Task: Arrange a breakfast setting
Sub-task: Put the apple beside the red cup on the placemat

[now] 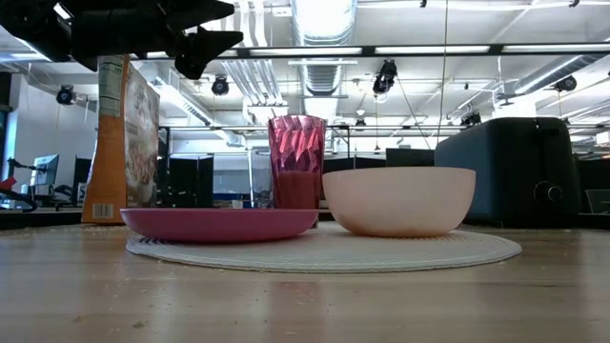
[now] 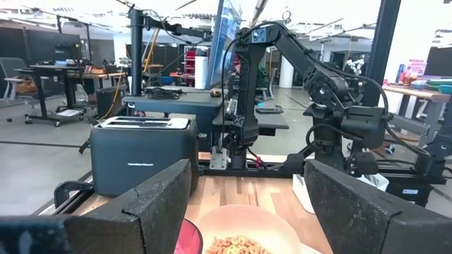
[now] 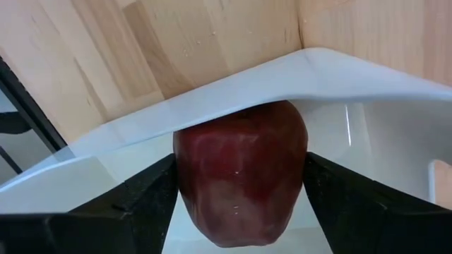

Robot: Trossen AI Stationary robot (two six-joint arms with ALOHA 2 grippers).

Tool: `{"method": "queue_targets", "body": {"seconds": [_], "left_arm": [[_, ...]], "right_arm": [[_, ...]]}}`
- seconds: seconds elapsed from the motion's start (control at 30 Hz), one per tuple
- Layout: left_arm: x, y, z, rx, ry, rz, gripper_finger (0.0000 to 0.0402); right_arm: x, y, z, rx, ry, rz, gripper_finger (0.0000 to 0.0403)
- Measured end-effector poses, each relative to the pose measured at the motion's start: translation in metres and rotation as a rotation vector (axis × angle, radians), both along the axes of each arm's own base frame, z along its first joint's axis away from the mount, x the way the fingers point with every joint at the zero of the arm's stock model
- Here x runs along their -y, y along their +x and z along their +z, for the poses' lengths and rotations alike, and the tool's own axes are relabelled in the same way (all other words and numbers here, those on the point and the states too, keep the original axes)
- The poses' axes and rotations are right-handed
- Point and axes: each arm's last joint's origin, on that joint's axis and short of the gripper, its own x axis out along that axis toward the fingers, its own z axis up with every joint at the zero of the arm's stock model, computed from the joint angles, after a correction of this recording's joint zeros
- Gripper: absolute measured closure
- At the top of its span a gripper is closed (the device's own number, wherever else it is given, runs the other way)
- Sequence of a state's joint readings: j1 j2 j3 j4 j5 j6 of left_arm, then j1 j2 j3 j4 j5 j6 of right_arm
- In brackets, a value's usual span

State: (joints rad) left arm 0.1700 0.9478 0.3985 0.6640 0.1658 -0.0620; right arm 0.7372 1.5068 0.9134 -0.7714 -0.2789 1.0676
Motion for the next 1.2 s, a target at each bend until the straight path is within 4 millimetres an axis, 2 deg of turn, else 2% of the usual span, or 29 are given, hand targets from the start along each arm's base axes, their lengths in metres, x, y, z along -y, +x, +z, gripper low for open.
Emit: {"method": "queue_targets", "body": {"seconds": [0.33, 0.67, 0.97, 1.2], "left_arm": [[0.0, 0.0, 0.0, 0.002, 0.0, 0.001, 0.0141], [0.0, 0.0, 0.001, 0.007, 0.001, 0.002, 0.0141], [0.0, 0.0, 0.001, 0.01, 0.002, 0.002, 0.0141], [0.0, 0.0, 0.001, 0.01, 0.002, 0.002, 0.0141]], "right_arm": [[0.0, 0.0, 0.0, 0.001, 0.011, 0.016, 0.0178], [-0.001, -0.001, 0.006, -0.005, 0.074, 0.053, 0.0186], [0.001, -0.007, 0.037, 0.026, 0.181, 0.043, 0.0187], [0.01, -0.015, 0.075, 0.148, 0.272, 0.011, 0.0187]]}}
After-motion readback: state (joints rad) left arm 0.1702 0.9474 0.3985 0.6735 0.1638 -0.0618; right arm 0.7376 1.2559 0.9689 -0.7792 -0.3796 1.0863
